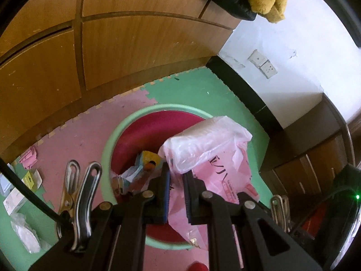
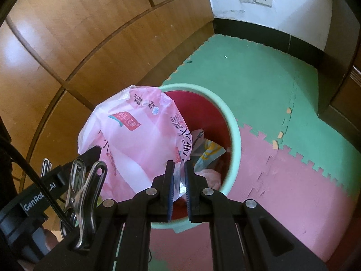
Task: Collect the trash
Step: 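Open both grippers to drop the pink bag into the red bucket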
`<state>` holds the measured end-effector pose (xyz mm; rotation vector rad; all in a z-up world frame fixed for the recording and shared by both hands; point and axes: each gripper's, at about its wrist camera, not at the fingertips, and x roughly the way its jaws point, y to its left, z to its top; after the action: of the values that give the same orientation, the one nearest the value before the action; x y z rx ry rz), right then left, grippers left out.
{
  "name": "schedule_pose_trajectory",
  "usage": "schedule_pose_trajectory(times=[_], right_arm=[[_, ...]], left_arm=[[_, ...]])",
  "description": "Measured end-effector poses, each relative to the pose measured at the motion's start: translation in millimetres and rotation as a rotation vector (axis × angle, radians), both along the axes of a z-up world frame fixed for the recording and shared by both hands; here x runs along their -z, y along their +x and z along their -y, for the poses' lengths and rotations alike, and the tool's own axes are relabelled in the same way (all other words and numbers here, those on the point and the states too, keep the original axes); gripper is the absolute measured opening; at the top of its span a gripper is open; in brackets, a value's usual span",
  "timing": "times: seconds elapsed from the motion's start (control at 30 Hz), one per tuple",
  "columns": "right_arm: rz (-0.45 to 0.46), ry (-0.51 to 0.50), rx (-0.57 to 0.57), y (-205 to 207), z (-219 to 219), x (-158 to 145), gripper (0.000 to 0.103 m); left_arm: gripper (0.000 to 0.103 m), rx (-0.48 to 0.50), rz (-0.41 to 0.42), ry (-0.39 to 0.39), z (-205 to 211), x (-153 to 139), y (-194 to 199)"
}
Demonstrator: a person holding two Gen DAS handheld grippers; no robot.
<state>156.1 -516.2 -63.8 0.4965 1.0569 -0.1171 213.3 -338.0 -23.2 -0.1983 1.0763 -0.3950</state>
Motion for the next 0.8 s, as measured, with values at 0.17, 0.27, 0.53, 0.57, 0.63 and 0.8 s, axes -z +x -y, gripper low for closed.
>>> schedule_pose_trajectory(times=[0.17, 0.27, 0.53, 0.57, 0.63, 0.8], right_arm=[[-0.021, 0.0, 0.022, 7.3, 3.1, 12.2, 0.011], [-0.038, 0.007, 0.035, 9.0, 5.6, 20.2, 0.011], [-0.064, 0.008, 0.047, 9.9, 13.0, 30.1, 0.012], [-0.065, 0.012, 0.048, 10.1, 14.3, 30.5, 0.016], [-0.064, 0.006, 0.058, 9.6, 16.2, 29.4, 0.022], [-0.064, -0.013, 0.051, 9.4, 14.3, 26.5, 0.029]], left_arm=[[0.011, 0.002, -0.016, 0.023, 7.9, 16.9, 7.4], [0.011, 0.0, -0.028, 0.031, 11.1, 25.6, 10.4], [0.011, 0.012, -0.037, 0.046, 19.6, 35.4, 11.9], [0.013, 0.012, -0.038, 0.05, 19.8, 35.6, 11.8], [0.018, 0.009, -0.038, 0.058, 21.0, 35.3, 11.7], [0.022, 0.001, -0.029, 0.068, 19.3, 31.3, 9.0]])
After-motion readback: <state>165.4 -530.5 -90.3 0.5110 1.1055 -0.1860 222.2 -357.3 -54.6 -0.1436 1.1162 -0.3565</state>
